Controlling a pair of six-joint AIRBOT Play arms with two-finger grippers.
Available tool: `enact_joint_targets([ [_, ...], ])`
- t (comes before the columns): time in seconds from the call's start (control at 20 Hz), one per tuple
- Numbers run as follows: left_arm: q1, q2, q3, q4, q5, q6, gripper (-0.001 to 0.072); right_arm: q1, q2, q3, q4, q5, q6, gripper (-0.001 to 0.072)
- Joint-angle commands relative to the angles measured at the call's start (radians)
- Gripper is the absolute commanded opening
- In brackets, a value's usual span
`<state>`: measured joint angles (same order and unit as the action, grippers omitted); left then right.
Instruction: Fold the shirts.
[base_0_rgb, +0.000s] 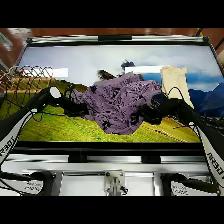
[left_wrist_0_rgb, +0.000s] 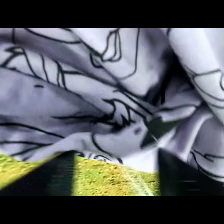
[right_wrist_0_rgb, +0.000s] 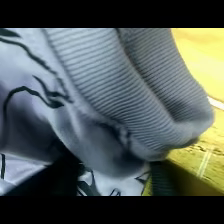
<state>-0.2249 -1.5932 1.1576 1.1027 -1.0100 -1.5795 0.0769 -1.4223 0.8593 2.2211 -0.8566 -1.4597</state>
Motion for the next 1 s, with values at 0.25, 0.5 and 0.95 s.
enact_joint_targets([
  [0.25, -0.016, -0.011, 0.013, -0.139, -0.052, 0.129, 0.0053, -0.002, -0.007, 0.084, -0.090, 0.129, -0.020, 0.0066],
  [0.5, -0.143, 0.038, 0.043, -0.340, -0.136, 0.278, 0.0053, -0.074, -0.003, 0.413, -0.244, 0.085, -0.023, 0.0066],
  [0.95, -0.608, 0.024, 0.055, -0.753, 0.289, 0.368, 0.0069, -0.075, -0.003, 0.799, -0.360, -0.089, -0.155, 0.0067],
])
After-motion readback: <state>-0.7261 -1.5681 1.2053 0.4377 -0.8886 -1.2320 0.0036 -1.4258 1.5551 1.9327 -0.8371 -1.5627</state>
